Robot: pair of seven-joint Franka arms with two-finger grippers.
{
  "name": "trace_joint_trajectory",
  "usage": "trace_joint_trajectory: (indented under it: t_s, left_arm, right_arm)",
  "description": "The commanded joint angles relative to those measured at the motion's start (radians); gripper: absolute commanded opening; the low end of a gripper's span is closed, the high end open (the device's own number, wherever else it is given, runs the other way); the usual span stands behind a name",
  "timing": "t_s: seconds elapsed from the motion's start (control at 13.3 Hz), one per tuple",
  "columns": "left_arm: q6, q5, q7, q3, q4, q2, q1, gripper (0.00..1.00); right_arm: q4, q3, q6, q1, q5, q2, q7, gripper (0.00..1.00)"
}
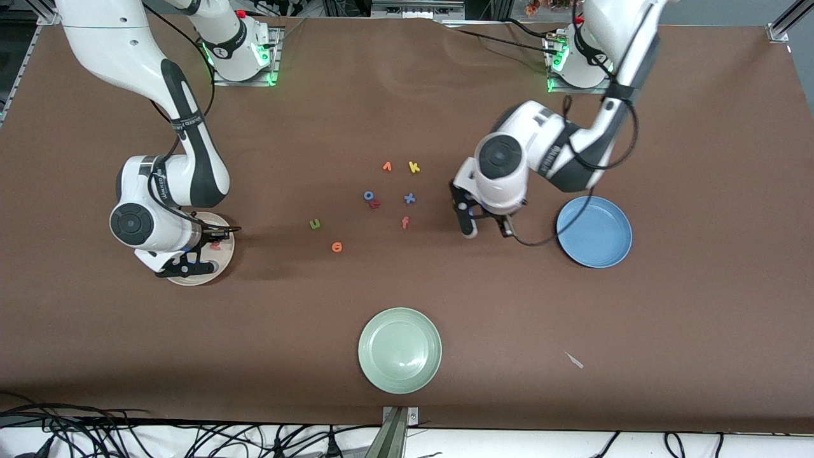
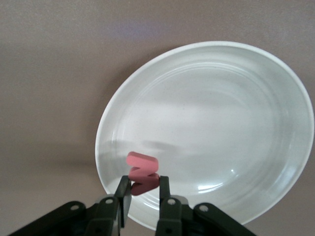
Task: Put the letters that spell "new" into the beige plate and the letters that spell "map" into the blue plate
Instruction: 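Place the pink w on the white plate while the left gripper grasps m, then drop the blue m on the blue plate while the right gripper returns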
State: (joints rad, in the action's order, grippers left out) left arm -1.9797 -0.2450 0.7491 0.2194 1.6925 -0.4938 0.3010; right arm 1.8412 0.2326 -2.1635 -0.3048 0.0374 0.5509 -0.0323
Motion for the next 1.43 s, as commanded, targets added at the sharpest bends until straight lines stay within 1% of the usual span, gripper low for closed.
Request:
trace_joint_trajectory:
  t_s: [0.0, 0.15, 0.23, 0.45, 0.53, 0.68, 0.75, 0.83, 0.91, 0.98, 1.06, 1.13, 1.21, 1.36]
  left_arm:
    - [0.007, -0.022, 0.218, 0.006, 0.019, 0.001, -0.092, 0.00]
    - [0.007, -0.022, 0.344, 0.008, 0.029, -0.006, -0.161, 0.00]
    - [0.007, -0.023, 0.384, 0.008, 0.050, -0.006, -0.183, 0.00]
    - [0.004, -0.031, 0.453, 0.006, 0.099, -0.003, -0.258, 0.00]
    - [-0.005, -0.030, 0.458, 0.008, 0.131, -0.003, -0.287, 0.00]
    - [-0.008, -0.031, 0.457, 0.008, 0.174, 0.006, -0.301, 0.00]
    - [-0.027, -0.031, 0.457, 0.008, 0.196, 0.006, -0.328, 0.00]
    - [-0.091, -0.031, 0.457, 0.009, 0.241, 0.008, -0.336, 0.00]
    - [-0.152, -0.030, 0.457, 0.009, 0.278, 0.011, -0.342, 0.00]
    - [-0.186, -0.030, 0.457, 0.009, 0.297, 0.014, -0.365, 0.00]
    - [-0.186, -0.030, 0.458, 0.009, 0.299, 0.023, -0.365, 0.04]
    - [-0.186, -0.031, 0.461, 0.011, 0.299, 0.027, -0.365, 0.50]
    - [-0.185, -0.030, 0.487, 0.021, 0.296, 0.029, -0.367, 0.99]
    - [-0.163, -0.030, 0.495, 0.028, 0.282, 0.043, -0.367, 1.00]
  right_arm:
    - [0.012, 0.002, 0.013, -0.007, 0.044, -0.037, 0.003, 1.00]
    - [-0.010, -0.006, 0.046, -0.019, 0.068, -0.040, 0.050, 1.00]
    - [-0.014, -0.022, 0.048, -0.026, 0.068, -0.042, 0.113, 1.00]
    - [-0.016, -0.099, 0.047, -0.030, 0.068, -0.048, 0.291, 1.00]
    - [-0.014, -0.123, 0.042, -0.030, 0.068, -0.052, 0.345, 1.00]
    - [-0.013, -0.174, 0.033, -0.030, 0.068, -0.057, 0.461, 1.00]
    - [-0.011, -0.202, 0.021, -0.030, 0.068, -0.057, 0.526, 1.00]
    - [-0.005, -0.223, 0.002, -0.031, 0.067, -0.057, 0.575, 1.00]
    - [0.003, -0.234, -0.019, -0.031, 0.068, -0.057, 0.610, 1.00]
    - [0.018, -0.243, -0.045, -0.033, 0.068, -0.058, 0.644, 1.00]
    - [0.044, -0.262, -0.089, -0.033, 0.067, -0.063, 0.684, 1.00]
    - [0.074, -0.280, -0.140, -0.034, 0.067, -0.065, 0.718, 1.00]
    - [0.098, -0.295, -0.183, -0.034, 0.065, -0.065, 0.735, 1.00]
    - [0.130, -0.300, -0.229, -0.048, 0.065, -0.062, 0.749, 1.00]
